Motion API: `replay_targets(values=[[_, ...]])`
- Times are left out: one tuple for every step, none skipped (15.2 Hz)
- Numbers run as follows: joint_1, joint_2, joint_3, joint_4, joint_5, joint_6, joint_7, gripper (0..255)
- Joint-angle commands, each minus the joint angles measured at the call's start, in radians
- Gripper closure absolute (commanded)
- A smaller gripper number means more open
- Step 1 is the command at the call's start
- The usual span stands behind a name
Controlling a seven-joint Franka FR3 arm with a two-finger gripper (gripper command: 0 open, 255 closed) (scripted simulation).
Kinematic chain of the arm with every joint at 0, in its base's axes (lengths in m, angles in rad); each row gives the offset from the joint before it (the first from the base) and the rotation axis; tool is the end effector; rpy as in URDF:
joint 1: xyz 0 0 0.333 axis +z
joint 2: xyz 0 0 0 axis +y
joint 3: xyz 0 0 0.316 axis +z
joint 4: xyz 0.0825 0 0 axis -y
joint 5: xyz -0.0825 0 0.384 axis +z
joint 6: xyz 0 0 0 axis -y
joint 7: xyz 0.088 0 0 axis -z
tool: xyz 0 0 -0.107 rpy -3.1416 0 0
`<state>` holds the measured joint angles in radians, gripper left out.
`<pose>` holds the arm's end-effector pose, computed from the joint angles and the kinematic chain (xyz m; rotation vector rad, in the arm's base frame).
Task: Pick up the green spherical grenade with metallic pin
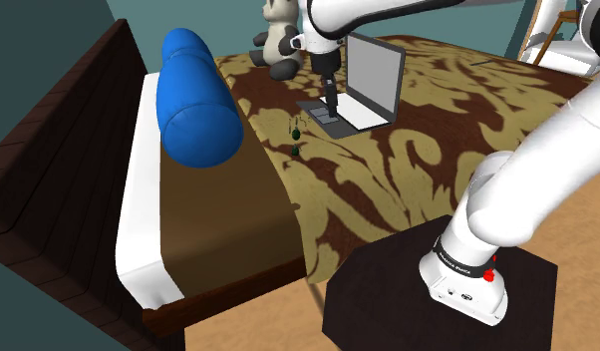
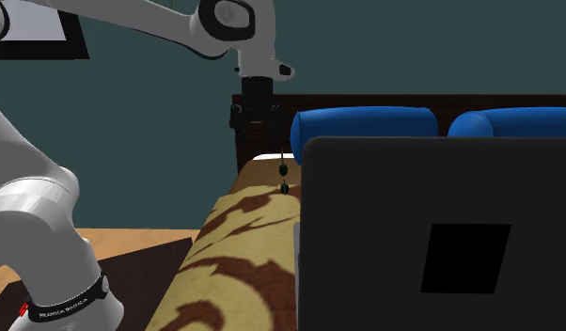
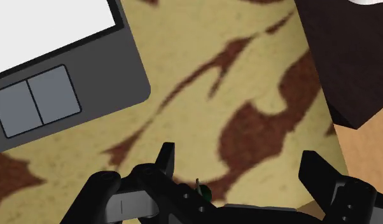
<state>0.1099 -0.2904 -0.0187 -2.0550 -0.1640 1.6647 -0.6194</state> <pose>0.4581 0.0250 0.5523 2.8079 1.0814 -0.2069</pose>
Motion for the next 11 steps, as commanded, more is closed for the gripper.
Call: replay_targets(values=[[0.017, 0.080, 0.004, 0.060, -0.014, 0.023, -0.075, 0], [0.025, 0.114, 0.008, 0.088, -0.020, 0.031, -0.110, 0], [0.033, 0.148, 0.013, 0.117, -0.027, 0.038, -0.144, 0], [0.041, 0.181, 0.018, 0.146, -0.033, 0.044, -0.177, 0], [0.048, 0.213, 0.024, 0.174, -0.040, 0.050, -0.210, 0], [0.056, 0.245, 0.030, 0.202, -0.047, 0.055, -0.242, 0], [0.061, 0.265, 0.035, 0.221, -0.051, 0.059, -0.264, 0], [0.060, 0.266, 0.035, 0.209, -0.052, 0.072, -0.261, 0], [0.060, 0.267, 0.035, 0.196, -0.052, 0.085, -0.259, 0], [0.060, 0.268, 0.035, 0.184, -0.053, 0.098, -0.256, 0], [0.059, 0.269, 0.035, 0.172, -0.053, 0.111, -0.254, 0]])
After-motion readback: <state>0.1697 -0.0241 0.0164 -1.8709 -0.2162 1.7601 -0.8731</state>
